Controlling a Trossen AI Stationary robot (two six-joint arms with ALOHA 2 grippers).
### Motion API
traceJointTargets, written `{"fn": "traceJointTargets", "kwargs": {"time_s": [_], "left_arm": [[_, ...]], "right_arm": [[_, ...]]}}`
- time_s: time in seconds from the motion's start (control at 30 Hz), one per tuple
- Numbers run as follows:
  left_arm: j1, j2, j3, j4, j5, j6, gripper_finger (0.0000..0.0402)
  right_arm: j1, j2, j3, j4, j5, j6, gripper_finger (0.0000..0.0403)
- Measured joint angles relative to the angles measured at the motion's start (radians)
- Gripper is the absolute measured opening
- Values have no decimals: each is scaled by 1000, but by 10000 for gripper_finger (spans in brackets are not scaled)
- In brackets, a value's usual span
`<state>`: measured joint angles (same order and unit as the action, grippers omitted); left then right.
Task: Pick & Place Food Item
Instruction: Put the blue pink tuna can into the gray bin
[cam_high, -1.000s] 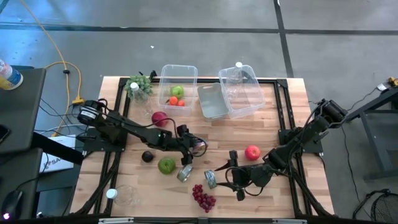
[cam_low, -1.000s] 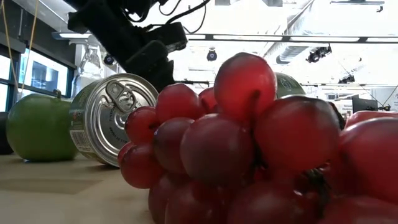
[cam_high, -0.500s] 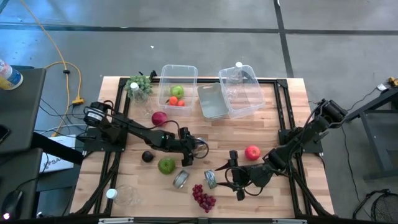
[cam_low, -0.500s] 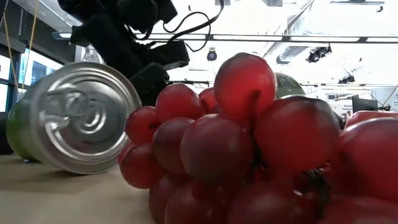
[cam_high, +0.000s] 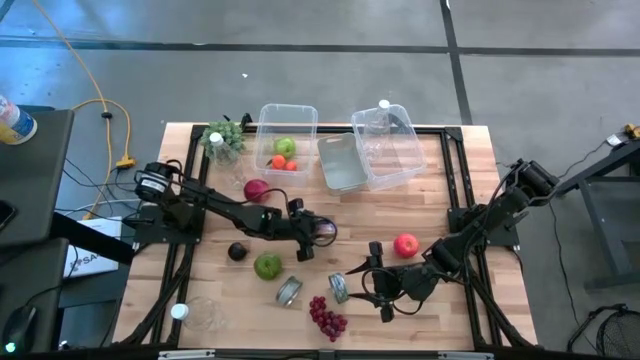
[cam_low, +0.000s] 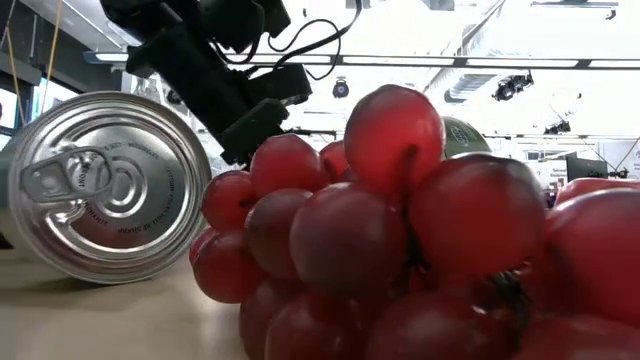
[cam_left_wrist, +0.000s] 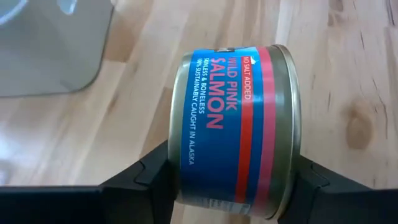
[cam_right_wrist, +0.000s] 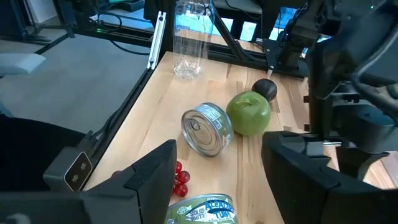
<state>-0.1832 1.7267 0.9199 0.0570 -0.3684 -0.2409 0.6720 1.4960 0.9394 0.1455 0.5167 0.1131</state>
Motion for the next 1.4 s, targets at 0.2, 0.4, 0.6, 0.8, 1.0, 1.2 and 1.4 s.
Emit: {"fn": "traceJointTargets", "kwargs": {"time_s": [0.2, 0.4, 0.6, 0.8, 1.0, 1.2, 1.4], "left_arm": [[9, 0, 0, 47, 0, 11, 185], [15, -31, 10, 170, -51, 96, 185], [97, -42, 85, 215, -129, 187, 185], [228, -42, 122, 223, -130, 233, 185], [346, -21, 123, 234, -18, 261, 185], [402, 25, 128, 289, 81, 249, 185], [392, 52, 123, 317, 122, 318, 209]], "right_arm": [[0, 0, 0, 0, 0, -1, 226], [-1, 0, 0, 0, 0, -4, 226], [-1, 0, 0, 1, 5, -4, 226], [-1, 0, 0, 4, 5, -4, 226], [-1, 0, 0, 0, 5, -5, 226], [-1, 0, 0, -2, 5, -10, 226], [-1, 0, 0, 0, 5, -11, 226]]}}
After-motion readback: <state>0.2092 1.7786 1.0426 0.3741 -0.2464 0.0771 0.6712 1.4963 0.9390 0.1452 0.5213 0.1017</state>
